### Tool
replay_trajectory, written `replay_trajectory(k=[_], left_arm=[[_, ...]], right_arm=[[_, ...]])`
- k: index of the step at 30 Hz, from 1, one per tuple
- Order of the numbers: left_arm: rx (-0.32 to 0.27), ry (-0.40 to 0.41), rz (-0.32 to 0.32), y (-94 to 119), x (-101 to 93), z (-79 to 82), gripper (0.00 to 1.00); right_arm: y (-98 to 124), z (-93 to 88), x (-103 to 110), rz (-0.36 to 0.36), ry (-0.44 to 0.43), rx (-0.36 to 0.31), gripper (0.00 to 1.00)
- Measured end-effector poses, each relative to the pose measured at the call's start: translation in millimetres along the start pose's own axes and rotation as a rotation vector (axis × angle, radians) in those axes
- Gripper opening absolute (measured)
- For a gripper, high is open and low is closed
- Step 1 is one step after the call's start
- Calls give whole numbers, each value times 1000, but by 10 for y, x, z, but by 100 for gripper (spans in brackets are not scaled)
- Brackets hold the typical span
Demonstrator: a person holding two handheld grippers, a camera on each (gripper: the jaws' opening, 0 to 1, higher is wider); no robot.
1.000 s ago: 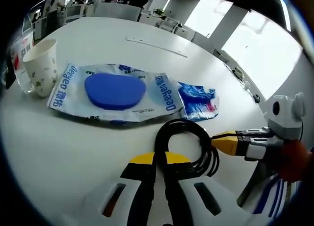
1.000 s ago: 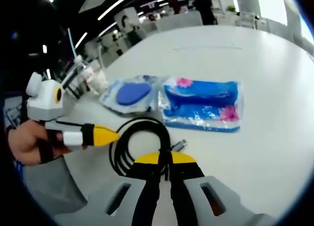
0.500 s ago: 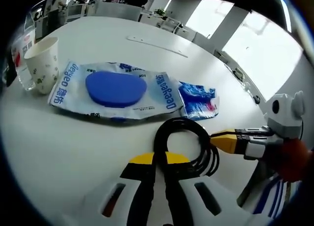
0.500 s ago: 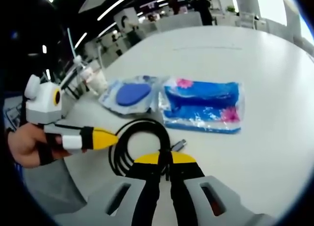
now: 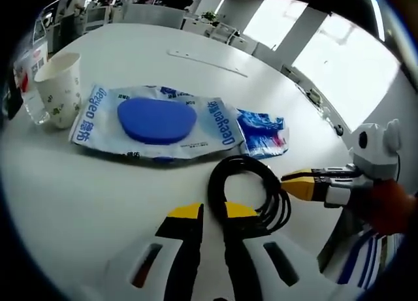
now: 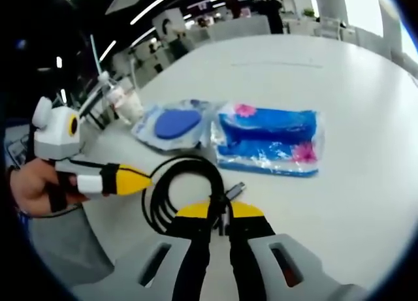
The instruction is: Arrange the tabletop items into an orderly group along one side of the table until the central work area is clear of visible clutter.
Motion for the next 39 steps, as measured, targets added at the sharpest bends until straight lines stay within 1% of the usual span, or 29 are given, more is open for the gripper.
replay_trajectory(k=[1,2,3,5,9,12,15,16,17,18,20,22,25,27,29,35,39], left_arm=[[-7,-56,19,32,45,18,8],[-7,-80,23,77,71,19,8],[-8,-65,16,102,78,13,9],[-18,-67,14,180,148,14,9],[-47,-84,15,351,272,36,11],[-76,-102,21,534,382,55,13],[-117,-116,41,771,547,67,15],[-134,-130,62,841,598,76,16],[-154,-165,88,954,652,88,16],[-156,-181,92,1014,677,80,16],[-173,-175,95,1163,726,61,18],[-184,-172,96,1236,786,50,20],[-211,-163,111,1401,882,25,22],[-220,-160,119,1452,978,-1,22],[-225,-158,123,1528,1017,-29,24],[-235,-150,155,1741,1235,-158,26],[-236,-148,165,1844,1271,-240,28]], right_arm=[[21,1,-15,-2,4,-3,8],[35,2,-25,-5,7,-7,8],[53,4,-30,-6,8,-11,9],[102,9,-37,-11,9,-18,10],[195,9,-37,-20,22,-34,12],[291,-21,-22,-23,41,-40,15],[386,-58,-23,-32,52,-57,17],[416,-64,-17,-36,58,-66,17],[462,-82,2,-34,65,-75,18],[489,-94,17,-33,65,-83,19],[543,-133,50,-34,70,-101,25],[586,-174,110,-38,74,-106,28],[597,-249,172,-43,71,-106,28],[614,-281,236,-36,65,-106,30],[633,-295,292,-35,68,-111,32],[698,-299,450,-25,63,-143,37],[727,-314,511,-26,67,-147,38]])
Point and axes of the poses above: the point that each gripper's makers call its tool centre point, and the gripper's own axes: y roughly backward along the fingers, x roughly to its left, z roughly out of its top, the point moved 7 cm from there along y, roughly backward along the fingers, and after that the axes turned 5 degrees about -y, right-handed, at the moved point
